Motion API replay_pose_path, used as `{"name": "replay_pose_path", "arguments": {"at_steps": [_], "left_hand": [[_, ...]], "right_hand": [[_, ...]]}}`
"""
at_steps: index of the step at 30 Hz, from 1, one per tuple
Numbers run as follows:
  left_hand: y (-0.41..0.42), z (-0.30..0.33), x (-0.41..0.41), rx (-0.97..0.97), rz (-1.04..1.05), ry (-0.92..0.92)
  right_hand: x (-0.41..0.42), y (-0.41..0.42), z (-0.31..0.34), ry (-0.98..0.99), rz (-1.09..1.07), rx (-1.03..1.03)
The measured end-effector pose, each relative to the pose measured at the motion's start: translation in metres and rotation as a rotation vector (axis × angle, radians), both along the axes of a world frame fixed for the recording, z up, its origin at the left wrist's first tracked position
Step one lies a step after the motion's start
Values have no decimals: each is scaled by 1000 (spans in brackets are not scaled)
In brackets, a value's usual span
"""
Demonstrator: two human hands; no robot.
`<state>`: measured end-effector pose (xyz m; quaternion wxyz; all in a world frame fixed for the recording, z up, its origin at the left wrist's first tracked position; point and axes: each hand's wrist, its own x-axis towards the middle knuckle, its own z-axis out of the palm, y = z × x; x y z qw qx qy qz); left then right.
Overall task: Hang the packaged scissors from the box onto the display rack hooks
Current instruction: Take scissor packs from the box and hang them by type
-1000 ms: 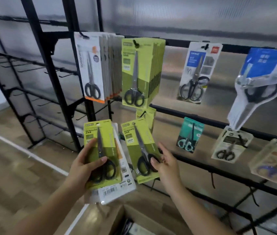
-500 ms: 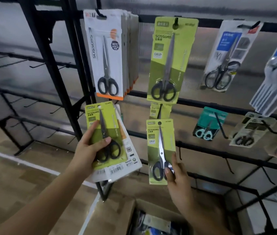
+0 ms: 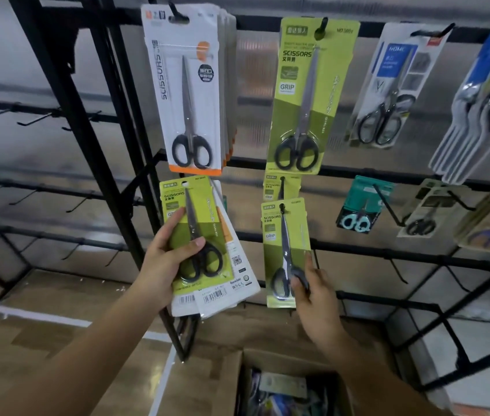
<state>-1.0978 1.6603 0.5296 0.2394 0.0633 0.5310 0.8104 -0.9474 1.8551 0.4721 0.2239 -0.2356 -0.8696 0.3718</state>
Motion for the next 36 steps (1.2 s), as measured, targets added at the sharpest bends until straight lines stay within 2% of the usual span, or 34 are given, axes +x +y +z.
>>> {"name": "replay_pose_path", "arguments": {"at_steps": [3, 7, 8, 10, 12, 15, 17, 19, 23, 26, 30, 33, 36], "left_hand": [[-1, 1, 1, 19, -28, -9], [-1, 2, 7, 19, -65, -3], [-2, 1, 8, 23, -72, 4], [-4, -1, 10, 57, -103, -1], [-6, -3, 13, 101, -151, -10], [-3, -3, 22, 89, -200, 56], [1, -4, 28, 90, -185, 125], [3, -6, 32, 62, -161, 180], [5, 3, 36, 1, -159, 79], [9, 6, 40, -55, -166, 25], [9, 2, 41, -30, -142, -65], [4, 0, 39, -58, -132, -65], [3, -5, 41, -130, -123, -26]], "right_hand": [[-35, 17, 13, -113, -38, 79], [-75, 38, 43, -390, -18, 22], [-78, 35, 50, -376, -7, 30], [-72, 19, 60, -191, 40, -2], [-56, -8, 67, -32, 124, -206], [-36, -46, 71, -73, 259, -515], [-30, -58, 66, 36, 256, -680], [-27, -61, 64, 152, 213, -761], [-21, -56, 62, 253, 137, -774], [-19, -51, 58, 246, 100, -788], [-17, -41, 48, 271, 24, -766], [-8, -32, 40, 320, 20, -753], [2, -28, 31, 289, 34, -676]]}}
